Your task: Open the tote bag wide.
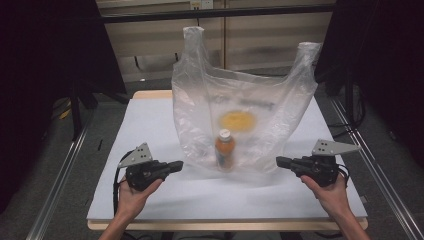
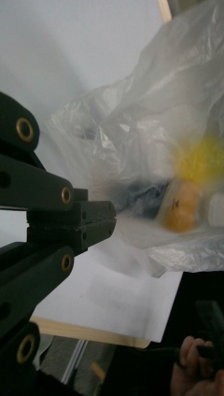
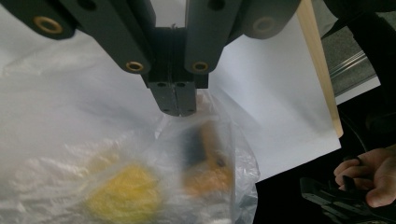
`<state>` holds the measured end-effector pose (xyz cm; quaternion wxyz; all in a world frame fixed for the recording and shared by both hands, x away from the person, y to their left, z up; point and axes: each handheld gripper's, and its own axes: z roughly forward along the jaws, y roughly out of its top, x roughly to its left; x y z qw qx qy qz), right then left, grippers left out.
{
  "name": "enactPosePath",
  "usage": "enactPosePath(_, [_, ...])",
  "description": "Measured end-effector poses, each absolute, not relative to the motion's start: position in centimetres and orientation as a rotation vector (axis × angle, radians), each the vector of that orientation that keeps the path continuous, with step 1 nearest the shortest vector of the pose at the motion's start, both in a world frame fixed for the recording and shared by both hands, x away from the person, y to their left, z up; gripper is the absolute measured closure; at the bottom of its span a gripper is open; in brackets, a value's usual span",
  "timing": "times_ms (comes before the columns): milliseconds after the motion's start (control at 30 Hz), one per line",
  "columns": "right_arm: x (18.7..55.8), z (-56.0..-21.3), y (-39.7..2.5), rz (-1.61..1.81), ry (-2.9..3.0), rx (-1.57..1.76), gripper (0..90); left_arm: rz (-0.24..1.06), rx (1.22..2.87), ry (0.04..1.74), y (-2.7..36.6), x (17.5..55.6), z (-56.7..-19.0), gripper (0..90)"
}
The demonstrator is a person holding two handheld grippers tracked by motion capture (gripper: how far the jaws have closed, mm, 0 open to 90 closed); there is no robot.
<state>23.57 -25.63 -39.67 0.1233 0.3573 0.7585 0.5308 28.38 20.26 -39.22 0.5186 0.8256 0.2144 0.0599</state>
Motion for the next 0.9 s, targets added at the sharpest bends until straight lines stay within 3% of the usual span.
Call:
enactPosePath(267, [25.7, -37.3, -24.8, 1.558, 2.22, 0.992, 90.0, 0.123, 2.053, 0.5, 18.7, 30.0, -36.7, 90.0])
enactPosePath(900, [31.2, -30.3, -22.5, 1.483, 2.283, 0.888, 90.0, 0.099, 2.047, 0.446, 15.6, 34.8, -30.9, 90.0])
